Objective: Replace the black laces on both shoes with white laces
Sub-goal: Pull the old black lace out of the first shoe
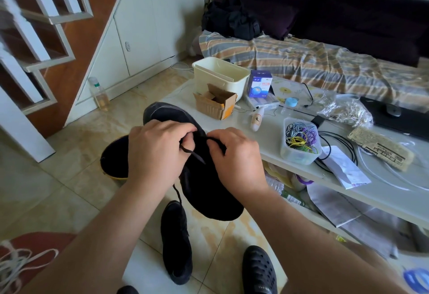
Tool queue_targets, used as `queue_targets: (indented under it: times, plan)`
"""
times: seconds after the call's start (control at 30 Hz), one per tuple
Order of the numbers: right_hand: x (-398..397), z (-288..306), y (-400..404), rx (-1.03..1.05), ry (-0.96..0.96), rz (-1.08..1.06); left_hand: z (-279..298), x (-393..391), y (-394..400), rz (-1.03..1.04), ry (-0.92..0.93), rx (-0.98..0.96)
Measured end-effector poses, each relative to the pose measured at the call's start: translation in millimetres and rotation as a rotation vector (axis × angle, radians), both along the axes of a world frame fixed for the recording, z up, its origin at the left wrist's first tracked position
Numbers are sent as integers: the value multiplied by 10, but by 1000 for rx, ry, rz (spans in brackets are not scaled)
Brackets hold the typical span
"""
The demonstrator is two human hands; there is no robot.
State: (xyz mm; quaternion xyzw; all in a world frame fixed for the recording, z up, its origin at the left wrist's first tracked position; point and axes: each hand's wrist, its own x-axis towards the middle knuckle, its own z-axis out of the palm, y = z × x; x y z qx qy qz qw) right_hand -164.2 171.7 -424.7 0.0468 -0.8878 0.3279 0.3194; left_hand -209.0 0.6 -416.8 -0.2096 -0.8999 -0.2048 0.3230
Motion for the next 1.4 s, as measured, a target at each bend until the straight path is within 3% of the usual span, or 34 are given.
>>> queue_targets:
  times: [0.1,0.23,0.5,0.7,0.9,1.07,1.17,1.23,1.27,1.33,1.4]
  plan:
    - [-29,-4,4,148,43,60,35,27,-37,21,-73,81]
    - [-42,1,-34,171,88,85,83,76,2,55,-262,255]
    - [-40,-3,1,97,40,39,43,59,19,-25,-141,31]
    - [-26,52,35,-48,-40,-29,-15,165,54,-94,-144,144]
    - [0,104,20,-210,-183,-20,-79,198,181,3,-198,-128]
    - [29,99,-2,-264,-186,15,-51,155,164,-35,-273,89]
    - [-32,93,98,-248,-189,-71,-15,167,120,-209,-290,177]
    - [-111,92,230,-353,-233,-174,80,249,94,-337,-246,200]
    - [-149,91,293,-435,-253,-217,147,283,59,-376,-281,243]
    - [-201,80,382,-601,-263,-262,230,242,-71,-365,-542,357]
    - [-204,81,401,-721,-251,-275,154,102,-259,-209,-808,209]
